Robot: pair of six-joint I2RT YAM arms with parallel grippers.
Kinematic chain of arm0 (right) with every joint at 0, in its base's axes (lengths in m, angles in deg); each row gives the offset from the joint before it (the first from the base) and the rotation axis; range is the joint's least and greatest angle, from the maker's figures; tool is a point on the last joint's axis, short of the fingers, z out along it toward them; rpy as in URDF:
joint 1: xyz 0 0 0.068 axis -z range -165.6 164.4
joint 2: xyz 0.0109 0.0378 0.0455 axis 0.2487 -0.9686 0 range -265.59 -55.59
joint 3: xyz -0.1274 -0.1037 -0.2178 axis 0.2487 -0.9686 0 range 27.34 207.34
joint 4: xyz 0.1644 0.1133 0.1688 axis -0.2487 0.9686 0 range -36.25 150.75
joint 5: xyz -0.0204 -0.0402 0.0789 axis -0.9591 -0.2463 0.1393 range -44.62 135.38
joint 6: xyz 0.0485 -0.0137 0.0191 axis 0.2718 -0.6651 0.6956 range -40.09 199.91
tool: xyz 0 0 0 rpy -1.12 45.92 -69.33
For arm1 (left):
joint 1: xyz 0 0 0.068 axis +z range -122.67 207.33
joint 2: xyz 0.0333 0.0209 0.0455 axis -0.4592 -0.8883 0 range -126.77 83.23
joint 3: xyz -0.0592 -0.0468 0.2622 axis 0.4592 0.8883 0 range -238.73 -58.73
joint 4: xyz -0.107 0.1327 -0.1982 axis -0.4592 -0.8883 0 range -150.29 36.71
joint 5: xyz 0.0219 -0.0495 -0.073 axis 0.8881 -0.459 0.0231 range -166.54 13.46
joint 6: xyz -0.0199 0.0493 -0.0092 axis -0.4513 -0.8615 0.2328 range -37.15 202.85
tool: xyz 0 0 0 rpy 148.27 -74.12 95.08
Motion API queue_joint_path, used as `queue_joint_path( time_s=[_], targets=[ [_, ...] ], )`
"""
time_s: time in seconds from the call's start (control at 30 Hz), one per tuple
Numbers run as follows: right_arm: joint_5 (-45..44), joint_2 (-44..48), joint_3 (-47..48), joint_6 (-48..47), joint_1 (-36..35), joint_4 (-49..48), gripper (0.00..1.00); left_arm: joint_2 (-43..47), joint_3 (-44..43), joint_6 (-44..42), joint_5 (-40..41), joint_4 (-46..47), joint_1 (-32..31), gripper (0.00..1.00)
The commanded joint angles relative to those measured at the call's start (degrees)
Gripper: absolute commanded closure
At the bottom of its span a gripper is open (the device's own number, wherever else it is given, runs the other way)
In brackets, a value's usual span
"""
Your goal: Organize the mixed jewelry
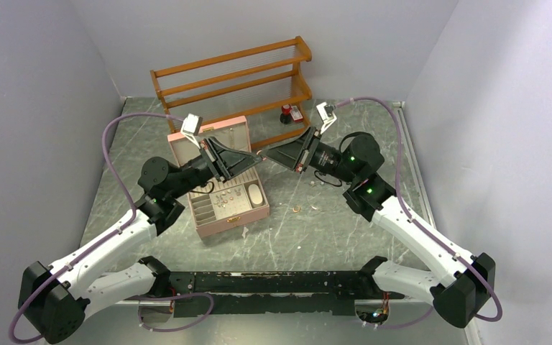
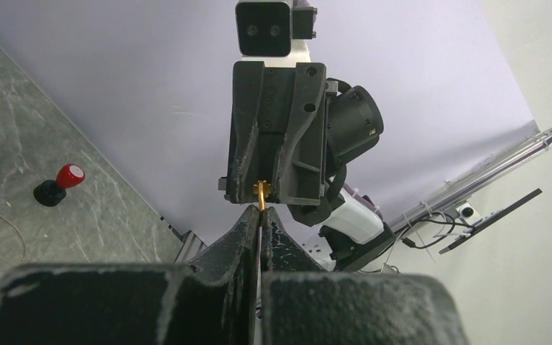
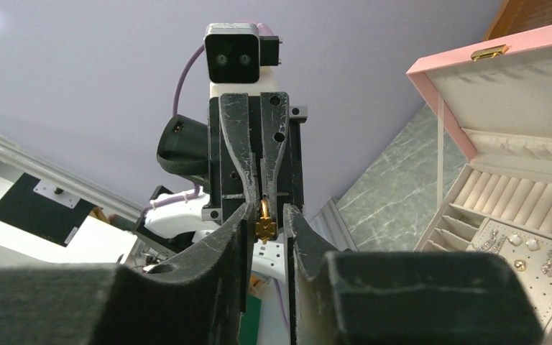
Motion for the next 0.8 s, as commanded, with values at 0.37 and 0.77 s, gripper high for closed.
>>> queue_joint_path(
  time_s=[0.37, 0.77],
  targets=[
    [-1.47, 1.94, 0.62, -3.11, -0.19, 2.87, 0.64, 1.32, 0.15, -0.74, 2.46, -1.85, -0.17, 0.95],
    [-1.43, 1.64, 0.64, -3.43, -0.18, 2.39, 0.83, 0.95, -0.19, -1.31, 2.03, -2.63, -0.16, 0.95]
  ],
)
